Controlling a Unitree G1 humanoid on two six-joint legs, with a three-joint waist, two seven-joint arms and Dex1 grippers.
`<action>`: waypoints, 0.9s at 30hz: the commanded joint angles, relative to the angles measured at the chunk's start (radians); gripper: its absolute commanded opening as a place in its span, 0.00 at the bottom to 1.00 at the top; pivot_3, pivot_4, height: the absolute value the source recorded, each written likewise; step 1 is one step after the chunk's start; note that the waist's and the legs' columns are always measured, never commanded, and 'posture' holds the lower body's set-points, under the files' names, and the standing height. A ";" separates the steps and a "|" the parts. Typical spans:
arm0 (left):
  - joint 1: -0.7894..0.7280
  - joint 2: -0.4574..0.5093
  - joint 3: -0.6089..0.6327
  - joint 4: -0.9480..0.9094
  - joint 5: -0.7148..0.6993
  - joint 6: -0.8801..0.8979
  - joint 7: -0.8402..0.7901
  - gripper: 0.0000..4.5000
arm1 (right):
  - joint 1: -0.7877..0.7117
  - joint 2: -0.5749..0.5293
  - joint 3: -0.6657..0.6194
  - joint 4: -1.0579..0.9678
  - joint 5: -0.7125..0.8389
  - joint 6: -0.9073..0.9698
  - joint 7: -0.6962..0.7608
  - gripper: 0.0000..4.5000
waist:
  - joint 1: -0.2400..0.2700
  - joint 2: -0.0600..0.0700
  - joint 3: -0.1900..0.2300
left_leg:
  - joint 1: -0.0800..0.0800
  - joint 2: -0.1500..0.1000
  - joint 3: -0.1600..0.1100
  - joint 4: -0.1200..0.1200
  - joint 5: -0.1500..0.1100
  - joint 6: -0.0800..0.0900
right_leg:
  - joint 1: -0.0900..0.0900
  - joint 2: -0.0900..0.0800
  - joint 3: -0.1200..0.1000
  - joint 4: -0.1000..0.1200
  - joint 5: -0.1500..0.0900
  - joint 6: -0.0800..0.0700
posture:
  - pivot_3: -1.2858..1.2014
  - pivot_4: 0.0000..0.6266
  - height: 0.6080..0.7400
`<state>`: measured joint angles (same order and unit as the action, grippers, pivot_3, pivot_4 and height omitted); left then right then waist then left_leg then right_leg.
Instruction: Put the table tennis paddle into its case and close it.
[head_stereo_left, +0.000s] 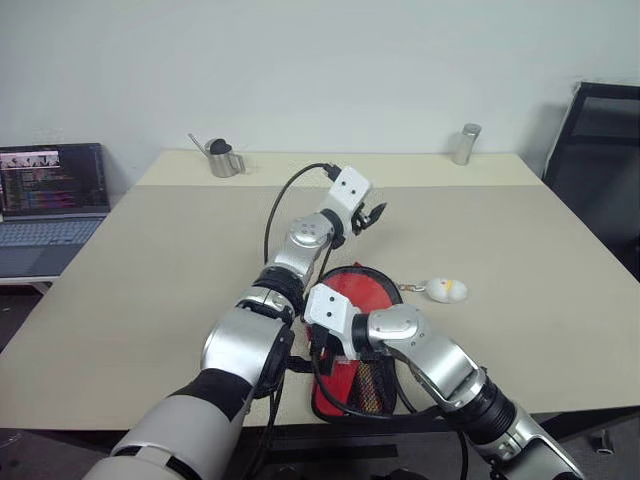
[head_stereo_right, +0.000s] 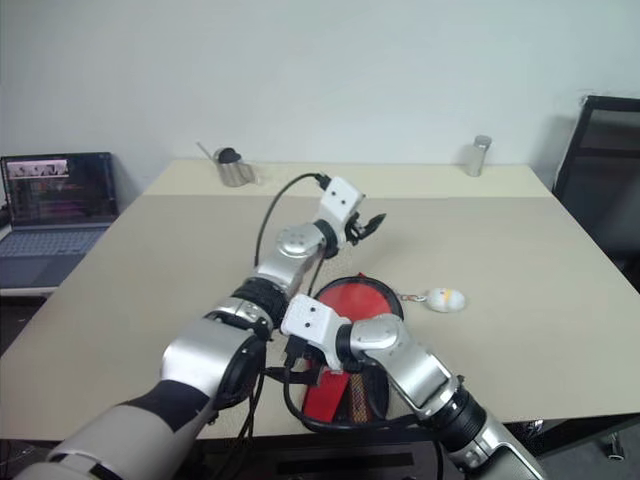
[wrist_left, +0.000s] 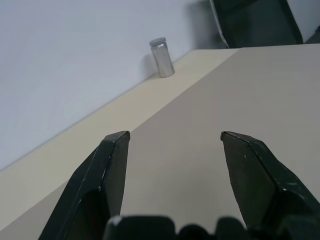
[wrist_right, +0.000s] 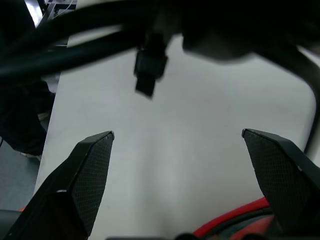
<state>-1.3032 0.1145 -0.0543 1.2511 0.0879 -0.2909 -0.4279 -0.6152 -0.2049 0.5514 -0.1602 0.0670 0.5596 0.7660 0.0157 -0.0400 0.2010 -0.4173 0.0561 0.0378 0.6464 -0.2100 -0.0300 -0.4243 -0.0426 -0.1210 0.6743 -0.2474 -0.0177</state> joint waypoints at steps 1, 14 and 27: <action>-0.021 0.049 0.012 -0.027 0.003 -0.021 -0.021 0.70 | 0.015 -0.042 -0.045 -0.061 0.015 -0.002 0.020 1.00 | -0.002 0.000 0.000 | 0.000 0.000 0.000 0.000 0.000 0.000 | 0.000 0.000 0.000 0.000 0.000 0.000 | 0.52 0.24 1.00; 0.080 0.281 0.068 -0.105 -0.053 -0.023 -0.228 0.70 | 0.092 -0.232 -0.173 -0.313 0.150 0.178 0.077 1.00 | -0.016 0.000 0.000 | 0.002 0.006 -0.003 -0.001 0.000 0.000 | 0.000 0.006 0.000 0.003 -0.001 -0.001 | 0.52 0.24 1.00; 0.439 0.368 0.048 -0.720 -0.316 0.385 -0.802 0.70 | 0.103 -0.494 -0.373 -0.360 0.267 0.208 0.171 1.00 | -0.015 0.000 0.000 | 0.002 0.005 -0.003 0.000 0.000 0.000 | 0.000 0.005 0.001 0.004 -0.001 -0.001 | 0.52 0.24 1.00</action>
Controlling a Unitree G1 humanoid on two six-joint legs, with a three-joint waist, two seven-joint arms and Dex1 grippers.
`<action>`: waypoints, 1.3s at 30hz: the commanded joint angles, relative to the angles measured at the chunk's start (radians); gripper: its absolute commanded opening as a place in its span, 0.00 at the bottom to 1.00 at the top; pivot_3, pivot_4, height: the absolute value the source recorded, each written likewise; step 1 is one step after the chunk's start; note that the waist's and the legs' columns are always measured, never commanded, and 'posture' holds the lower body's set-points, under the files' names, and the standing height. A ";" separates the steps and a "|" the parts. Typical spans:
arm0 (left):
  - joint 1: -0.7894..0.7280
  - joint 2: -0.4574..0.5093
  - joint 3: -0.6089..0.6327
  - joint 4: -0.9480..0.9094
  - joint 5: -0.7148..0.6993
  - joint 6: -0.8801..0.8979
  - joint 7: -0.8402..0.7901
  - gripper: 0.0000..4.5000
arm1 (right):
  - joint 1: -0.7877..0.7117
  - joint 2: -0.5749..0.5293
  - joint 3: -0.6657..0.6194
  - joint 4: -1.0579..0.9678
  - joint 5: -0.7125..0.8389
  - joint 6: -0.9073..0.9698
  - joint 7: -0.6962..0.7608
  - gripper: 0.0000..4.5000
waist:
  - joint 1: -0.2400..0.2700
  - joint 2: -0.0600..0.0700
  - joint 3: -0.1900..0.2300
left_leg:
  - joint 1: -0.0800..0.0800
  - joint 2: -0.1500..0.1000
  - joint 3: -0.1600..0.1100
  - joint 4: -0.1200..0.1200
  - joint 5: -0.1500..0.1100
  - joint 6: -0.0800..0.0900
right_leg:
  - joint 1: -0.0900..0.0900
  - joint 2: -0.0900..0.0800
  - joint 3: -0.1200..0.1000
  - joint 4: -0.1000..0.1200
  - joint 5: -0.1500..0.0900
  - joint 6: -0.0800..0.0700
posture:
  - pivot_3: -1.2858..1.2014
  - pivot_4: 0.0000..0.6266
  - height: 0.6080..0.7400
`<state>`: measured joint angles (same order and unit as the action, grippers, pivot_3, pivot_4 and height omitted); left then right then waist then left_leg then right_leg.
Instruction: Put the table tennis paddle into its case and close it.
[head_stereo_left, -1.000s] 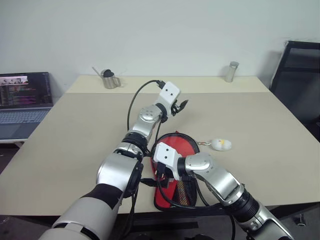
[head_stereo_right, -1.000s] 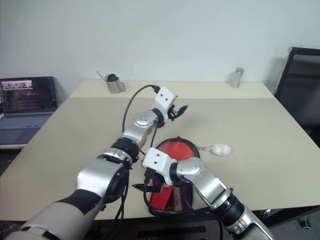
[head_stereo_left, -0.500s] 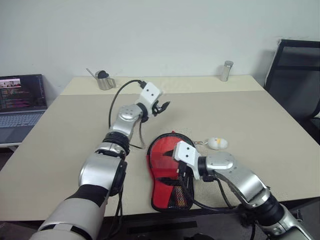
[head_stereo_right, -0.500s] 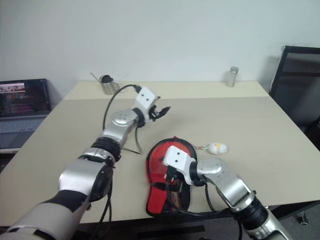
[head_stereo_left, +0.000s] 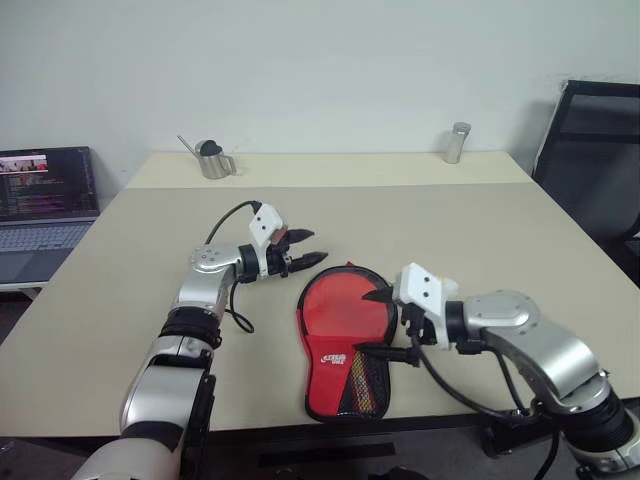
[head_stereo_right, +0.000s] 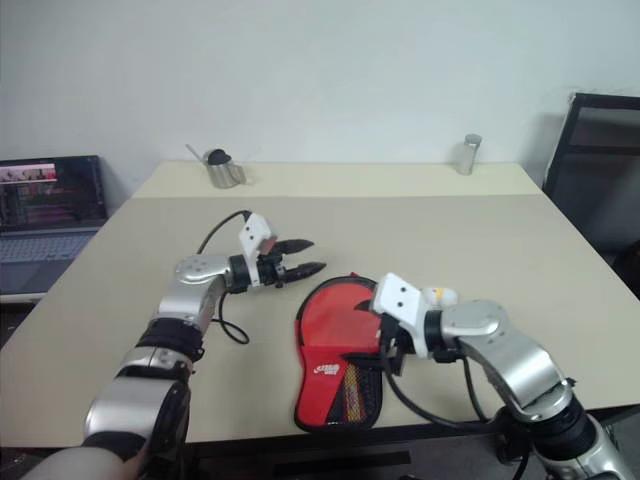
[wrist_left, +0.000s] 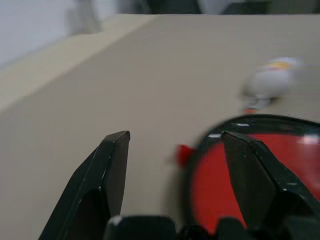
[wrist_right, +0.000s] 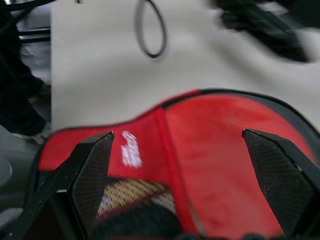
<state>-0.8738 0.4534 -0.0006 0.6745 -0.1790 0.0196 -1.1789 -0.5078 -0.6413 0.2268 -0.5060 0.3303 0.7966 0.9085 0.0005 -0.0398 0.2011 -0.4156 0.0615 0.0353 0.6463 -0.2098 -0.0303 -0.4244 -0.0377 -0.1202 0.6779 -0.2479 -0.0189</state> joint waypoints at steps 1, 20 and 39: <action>0.021 0.034 -0.010 -0.173 -0.056 0.099 -0.063 0.70 | -0.006 -0.089 -0.053 0.003 -0.008 -0.049 0.041 1.00 | 0.001 0.000 0.000 | 0.000 0.000 0.000 0.000 0.000 0.000 | 0.000 0.000 0.000 0.000 0.000 0.000 | 0.52 0.24 1.00; 0.025 -0.006 -0.157 -0.127 0.058 -0.055 -0.082 0.70 | -0.182 -0.183 0.056 0.622 -0.324 -0.499 0.131 1.00 | 0.005 0.000 0.000 | 0.001 -0.001 0.002 0.000 0.000 0.000 | 0.001 0.000 0.001 -0.001 0.000 0.000 | 0.52 0.24 1.00; -0.024 -0.115 -0.204 0.040 0.129 -0.175 -0.076 0.70 | -0.276 -0.042 0.099 0.976 -0.499 -0.666 0.063 1.00 | 0.004 0.000 0.000 | 0.002 -0.001 0.003 0.001 0.000 0.000 | 0.001 0.000 0.000 0.000 0.000 0.000 | 0.52 0.24 1.00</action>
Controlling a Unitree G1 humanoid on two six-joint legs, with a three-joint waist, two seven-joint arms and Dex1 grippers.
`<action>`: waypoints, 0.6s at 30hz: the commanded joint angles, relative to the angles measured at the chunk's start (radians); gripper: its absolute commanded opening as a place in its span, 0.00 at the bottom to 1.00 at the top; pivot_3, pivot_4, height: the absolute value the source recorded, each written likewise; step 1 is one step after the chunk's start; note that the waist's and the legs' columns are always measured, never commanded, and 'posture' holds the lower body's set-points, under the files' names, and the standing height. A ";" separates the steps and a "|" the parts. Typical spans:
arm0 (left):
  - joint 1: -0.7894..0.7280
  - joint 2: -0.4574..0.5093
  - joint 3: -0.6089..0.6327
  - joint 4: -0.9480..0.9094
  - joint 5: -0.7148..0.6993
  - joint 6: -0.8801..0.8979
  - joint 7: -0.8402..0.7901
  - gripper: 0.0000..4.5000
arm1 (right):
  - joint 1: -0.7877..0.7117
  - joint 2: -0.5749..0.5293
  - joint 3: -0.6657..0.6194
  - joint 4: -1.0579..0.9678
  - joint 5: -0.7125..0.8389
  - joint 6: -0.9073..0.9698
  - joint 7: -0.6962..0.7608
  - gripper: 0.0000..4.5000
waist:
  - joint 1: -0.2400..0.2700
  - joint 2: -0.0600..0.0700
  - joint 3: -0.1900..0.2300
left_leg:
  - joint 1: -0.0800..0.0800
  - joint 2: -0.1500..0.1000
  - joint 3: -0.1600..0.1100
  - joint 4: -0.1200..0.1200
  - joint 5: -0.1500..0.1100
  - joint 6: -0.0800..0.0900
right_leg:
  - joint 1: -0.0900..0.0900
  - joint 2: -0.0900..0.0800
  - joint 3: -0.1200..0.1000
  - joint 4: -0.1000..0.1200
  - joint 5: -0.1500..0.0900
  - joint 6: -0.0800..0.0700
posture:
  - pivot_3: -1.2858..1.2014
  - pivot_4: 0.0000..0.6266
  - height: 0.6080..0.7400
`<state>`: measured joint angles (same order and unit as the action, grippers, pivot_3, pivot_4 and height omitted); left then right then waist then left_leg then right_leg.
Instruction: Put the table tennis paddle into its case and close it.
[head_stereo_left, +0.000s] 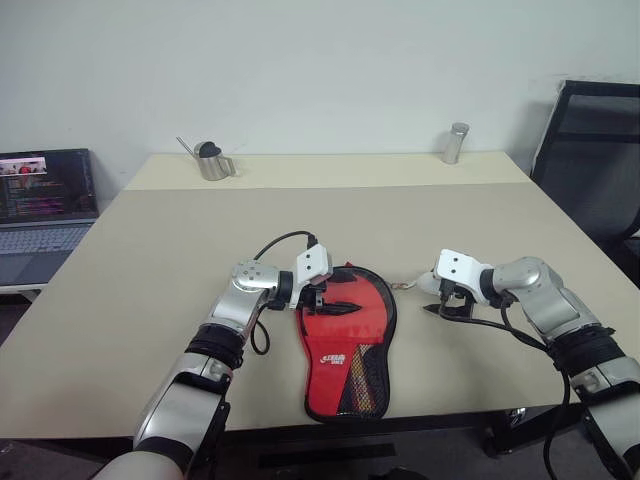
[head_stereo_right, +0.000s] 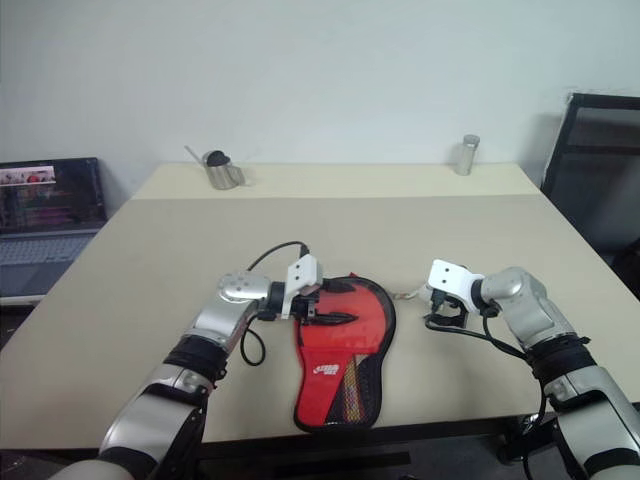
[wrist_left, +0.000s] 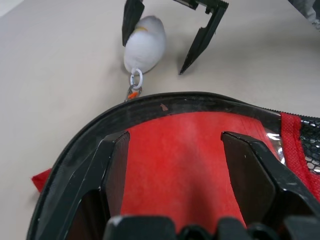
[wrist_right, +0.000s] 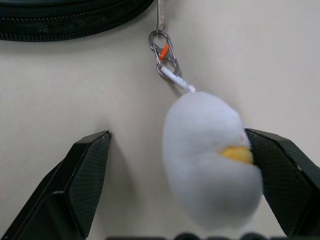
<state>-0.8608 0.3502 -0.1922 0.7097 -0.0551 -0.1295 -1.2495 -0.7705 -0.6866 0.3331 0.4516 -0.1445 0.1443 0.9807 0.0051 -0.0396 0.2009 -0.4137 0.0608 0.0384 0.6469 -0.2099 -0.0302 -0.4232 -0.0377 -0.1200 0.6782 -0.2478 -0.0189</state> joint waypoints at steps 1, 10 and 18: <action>-0.052 -0.020 -0.020 0.037 0.017 -0.045 -0.010 0.70 | -0.014 0.006 -0.007 0.022 -0.027 -0.016 -0.011 1.00 | 0.000 0.000 0.000 | 0.001 0.000 0.000 0.000 0.000 0.000 | 0.000 0.000 0.000 0.000 0.000 0.000 | 0.52 0.24 1.00; -0.155 -0.075 -0.050 0.286 0.096 -0.167 0.014 0.70 | -0.034 0.034 -0.009 0.050 -0.065 -0.024 -0.048 0.53 | -0.004 0.000 0.000 | 0.004 0.000 0.003 0.000 0.000 0.000 | 0.002 0.000 0.001 0.001 0.000 0.000 | 0.52 0.24 1.00; -0.166 -0.101 -0.050 0.413 0.142 -0.201 0.048 0.70 | -0.023 0.028 -0.019 0.027 -0.077 -0.012 -0.042 0.06 | -0.004 0.000 0.000 | 0.004 0.000 0.004 0.000 0.000 0.000 | 0.002 0.000 0.002 0.001 0.000 0.000 | 0.52 0.24 1.00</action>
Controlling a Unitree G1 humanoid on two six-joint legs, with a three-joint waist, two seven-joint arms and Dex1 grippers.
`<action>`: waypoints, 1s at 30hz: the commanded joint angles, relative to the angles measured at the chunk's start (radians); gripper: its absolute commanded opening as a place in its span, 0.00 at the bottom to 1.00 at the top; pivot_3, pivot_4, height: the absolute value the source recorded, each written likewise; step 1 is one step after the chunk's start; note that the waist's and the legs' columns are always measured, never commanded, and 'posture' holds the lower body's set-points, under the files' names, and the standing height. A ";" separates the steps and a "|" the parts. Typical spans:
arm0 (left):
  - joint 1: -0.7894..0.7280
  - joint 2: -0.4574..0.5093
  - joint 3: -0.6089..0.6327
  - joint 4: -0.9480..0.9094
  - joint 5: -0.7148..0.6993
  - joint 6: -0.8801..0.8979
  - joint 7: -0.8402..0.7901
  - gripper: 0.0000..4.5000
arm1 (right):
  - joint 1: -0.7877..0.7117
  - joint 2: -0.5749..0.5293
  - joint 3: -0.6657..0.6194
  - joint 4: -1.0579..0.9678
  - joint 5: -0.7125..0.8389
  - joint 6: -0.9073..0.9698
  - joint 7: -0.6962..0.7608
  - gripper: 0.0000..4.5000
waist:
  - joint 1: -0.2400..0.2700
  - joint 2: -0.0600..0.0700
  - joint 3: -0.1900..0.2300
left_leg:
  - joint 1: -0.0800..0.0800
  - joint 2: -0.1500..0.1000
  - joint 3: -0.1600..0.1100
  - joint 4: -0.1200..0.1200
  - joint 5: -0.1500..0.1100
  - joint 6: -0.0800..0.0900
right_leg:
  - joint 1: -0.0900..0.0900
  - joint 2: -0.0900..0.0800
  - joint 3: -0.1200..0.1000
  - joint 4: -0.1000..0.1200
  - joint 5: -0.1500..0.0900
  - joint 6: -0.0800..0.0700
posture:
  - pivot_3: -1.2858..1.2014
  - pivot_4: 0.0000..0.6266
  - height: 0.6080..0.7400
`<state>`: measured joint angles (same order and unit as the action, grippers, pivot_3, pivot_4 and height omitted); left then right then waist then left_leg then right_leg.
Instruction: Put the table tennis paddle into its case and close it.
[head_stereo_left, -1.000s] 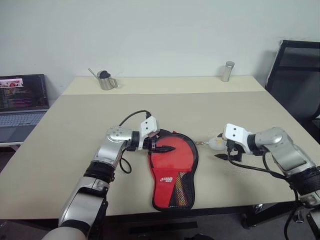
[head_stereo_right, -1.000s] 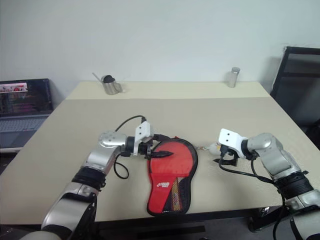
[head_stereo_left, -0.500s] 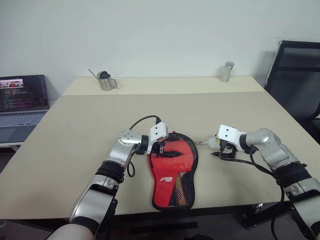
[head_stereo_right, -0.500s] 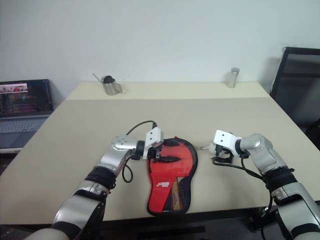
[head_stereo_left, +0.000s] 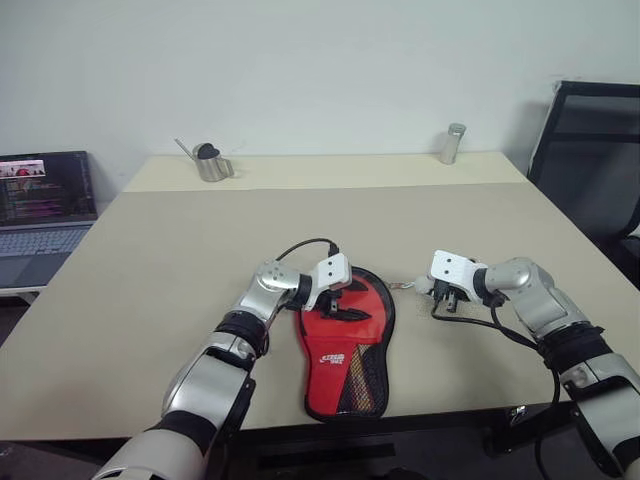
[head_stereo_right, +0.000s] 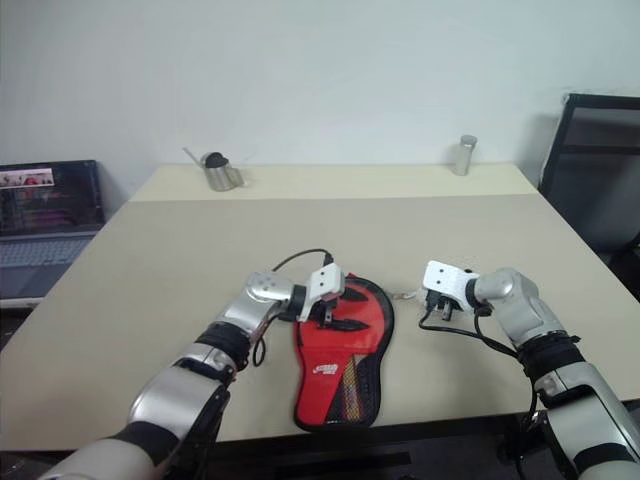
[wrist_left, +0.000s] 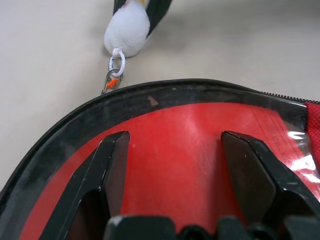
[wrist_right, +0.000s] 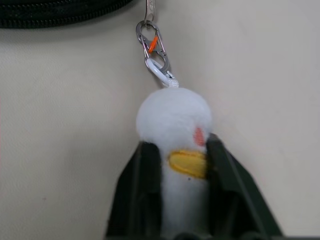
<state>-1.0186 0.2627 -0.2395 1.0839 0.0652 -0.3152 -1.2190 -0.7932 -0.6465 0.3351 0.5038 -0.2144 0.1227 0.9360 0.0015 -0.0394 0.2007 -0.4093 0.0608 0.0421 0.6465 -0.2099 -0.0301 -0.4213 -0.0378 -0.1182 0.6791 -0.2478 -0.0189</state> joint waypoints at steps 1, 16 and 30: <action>-0.008 -0.018 -0.004 0.048 0.024 -0.014 0.014 0.70 | 0.007 -0.019 -0.023 -0.043 -0.004 0.017 0.010 0.05 | 0.000 0.000 0.000 | 0.000 0.000 0.000 0.000 0.000 0.000 | 0.000 0.000 0.000 0.000 0.000 0.000 | 0.52 0.24 1.00; 0.050 -0.042 0.002 0.107 0.031 -0.018 -0.030 0.70 | 0.295 -0.220 -0.168 -0.680 0.154 0.375 0.178 0.05 | 0.011 0.003 -0.002 | 0.000 0.000 0.000 -0.001 0.000 0.000 | 0.000 0.000 0.000 -0.002 0.000 0.000 | 0.52 0.24 1.00; 0.069 -0.083 0.017 0.109 0.034 0.017 -0.016 0.70 | 0.738 -0.372 -0.351 -1.320 0.334 0.705 0.159 0.05 | 0.024 0.007 -0.011 | -0.004 -0.001 -0.006 -0.001 -0.001 -0.001 | 0.003 -0.001 -0.002 -0.009 0.000 0.000 | 0.52 0.24 1.00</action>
<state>-0.9889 0.1929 -0.1870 1.1499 0.0530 -0.3260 -1.2299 -0.0744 -0.9979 0.0357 -0.7353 0.0881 0.7972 1.1000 0.0258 -0.0322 0.1900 -0.4132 0.0595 0.0356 0.6458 -0.2111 -0.0311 -0.4184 -0.0384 -0.1205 0.6686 -0.2481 -0.0186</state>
